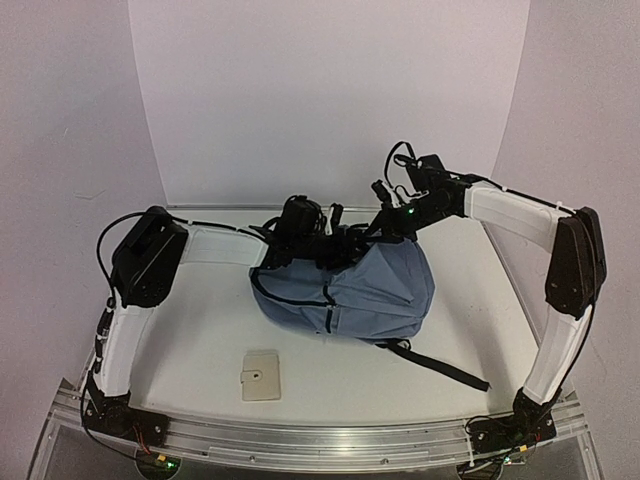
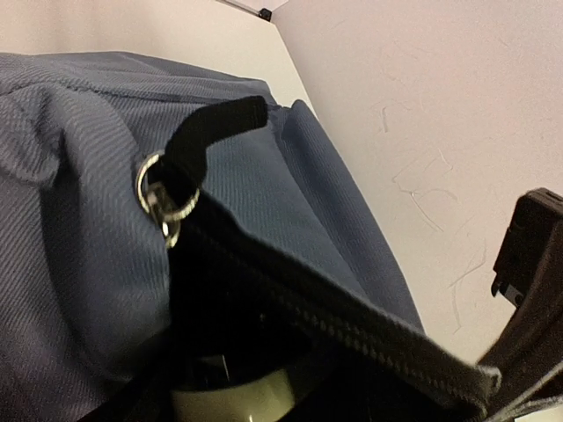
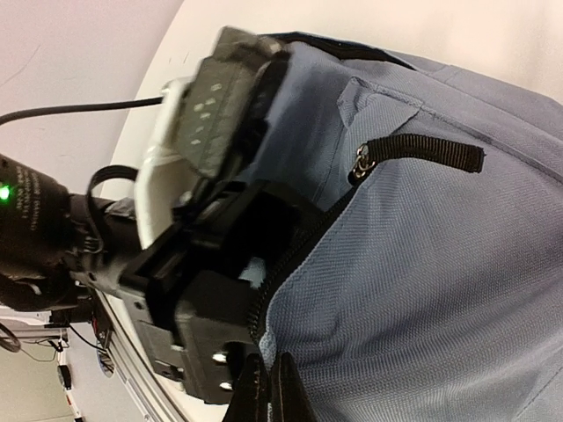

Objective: Pack the student bag
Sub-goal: Place the stationery in the student bag.

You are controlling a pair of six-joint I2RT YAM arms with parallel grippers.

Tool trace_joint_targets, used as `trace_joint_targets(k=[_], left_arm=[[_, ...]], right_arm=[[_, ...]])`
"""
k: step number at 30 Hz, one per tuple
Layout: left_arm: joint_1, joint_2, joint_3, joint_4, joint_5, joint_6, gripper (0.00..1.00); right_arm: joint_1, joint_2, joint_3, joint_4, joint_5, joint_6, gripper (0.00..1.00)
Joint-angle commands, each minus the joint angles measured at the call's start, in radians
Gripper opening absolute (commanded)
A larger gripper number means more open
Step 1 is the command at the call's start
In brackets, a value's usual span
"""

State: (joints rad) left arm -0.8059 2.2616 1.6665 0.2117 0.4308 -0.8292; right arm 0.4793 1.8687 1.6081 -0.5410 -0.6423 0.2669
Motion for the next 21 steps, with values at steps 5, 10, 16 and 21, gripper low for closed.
trace_joint_targets(k=[5,10,16,21], left_arm=[[0.001,-0.236,-0.151,-0.064,-0.082,0.114,0.67],[0.001,-0.355,-0.187,-0.183,-0.14,0.177,0.68],[0.001,-0.417,-0.231,-0.306,-0.141,0.217,0.48],[0.001,-0.349,-0.235,-0.206,-0.05,0.165,0.29]], right_arm=[[-0.007,-0.009,0.004,0.014,-0.039,-0.022,0.0],[-0.006,-0.008,-0.014,0.014,-0.044,-0.034,0.0],[-0.006,0.006,-0.028,0.015,-0.074,-0.028,0.0],[-0.006,-0.004,-0.024,0.015,-0.079,-0.023,0.0]])
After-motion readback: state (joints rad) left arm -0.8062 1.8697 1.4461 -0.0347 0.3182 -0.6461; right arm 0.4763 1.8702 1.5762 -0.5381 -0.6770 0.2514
